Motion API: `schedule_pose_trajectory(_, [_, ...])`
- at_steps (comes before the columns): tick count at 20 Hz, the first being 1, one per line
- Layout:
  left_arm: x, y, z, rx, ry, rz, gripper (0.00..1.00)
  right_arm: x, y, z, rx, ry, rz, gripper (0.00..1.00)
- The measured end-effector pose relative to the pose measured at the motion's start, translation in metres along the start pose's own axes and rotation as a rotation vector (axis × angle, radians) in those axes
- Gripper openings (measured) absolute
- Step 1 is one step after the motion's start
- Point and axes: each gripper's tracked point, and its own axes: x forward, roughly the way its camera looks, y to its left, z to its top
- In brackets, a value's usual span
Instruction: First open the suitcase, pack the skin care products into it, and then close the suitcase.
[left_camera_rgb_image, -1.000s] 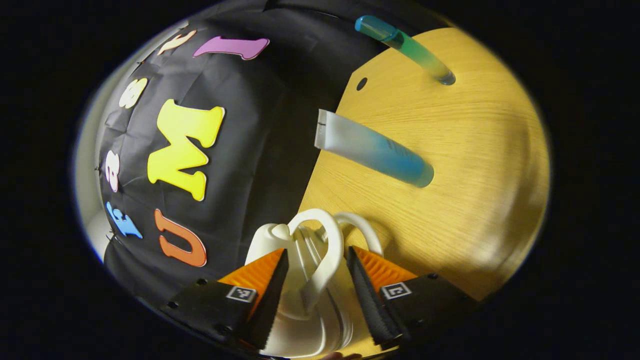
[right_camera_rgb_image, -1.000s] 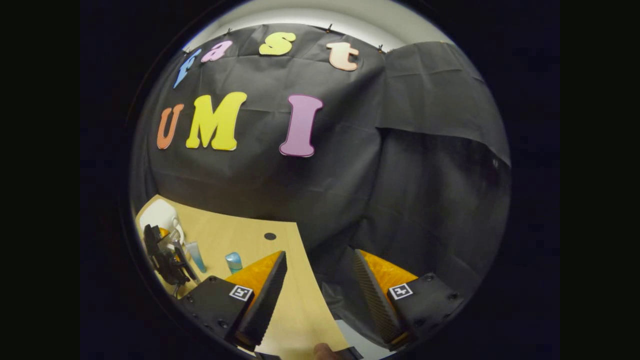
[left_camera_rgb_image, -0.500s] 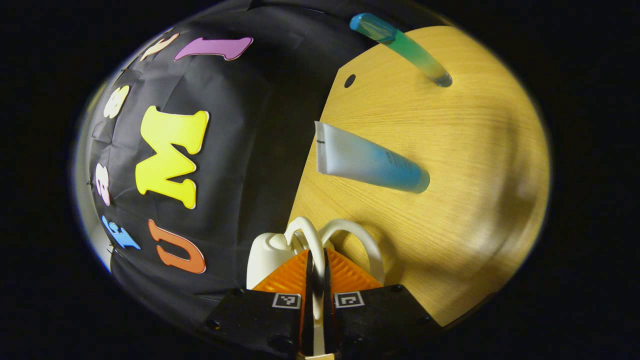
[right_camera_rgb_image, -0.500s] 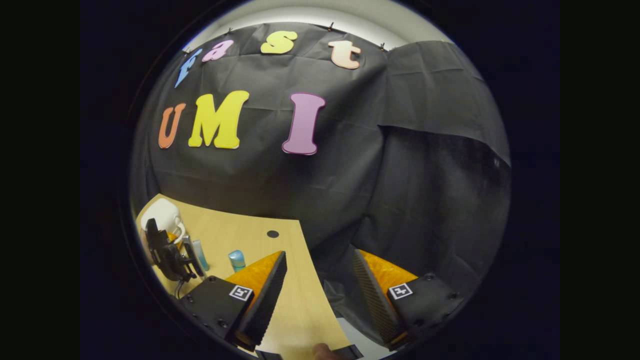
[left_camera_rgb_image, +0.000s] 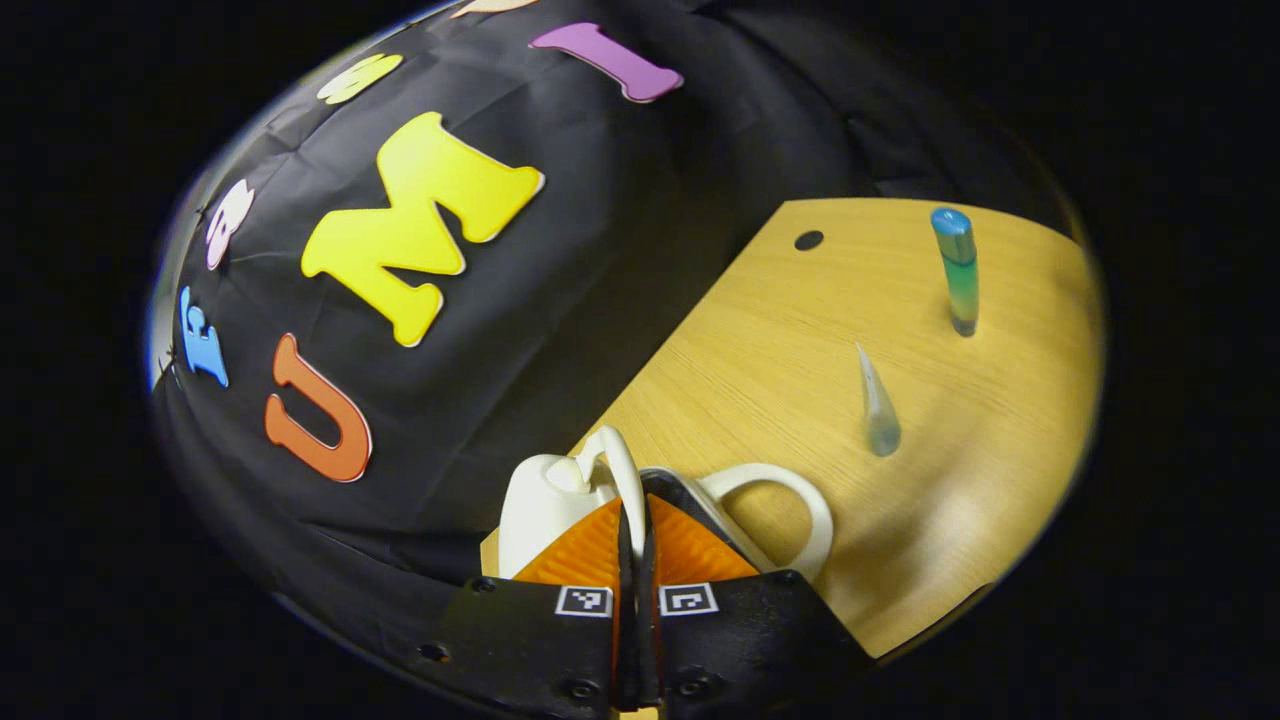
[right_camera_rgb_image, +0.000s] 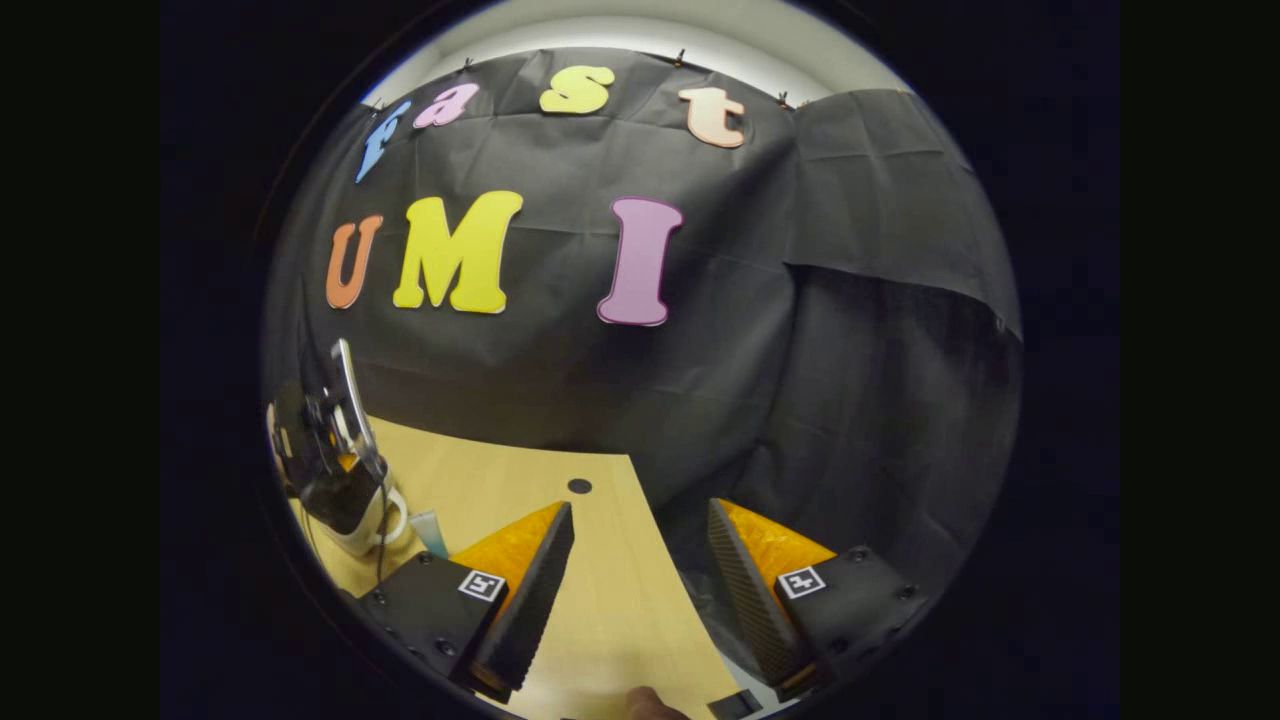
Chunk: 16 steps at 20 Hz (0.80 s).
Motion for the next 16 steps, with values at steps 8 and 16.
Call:
schedule_pose_trajectory(8, [-0.035,0.157,-0.044,-0.1,-0.016,0.092,0.03,0.011,0.071,0.025,0.035,-0.013,0.036,0.8])
schedule_pose_trajectory(16, [-0.019,0.254,-0.185,-0.01,0.097,0.174,0.03,0.005,0.122,0.014,-0.001,0.027,0.04,0.8])
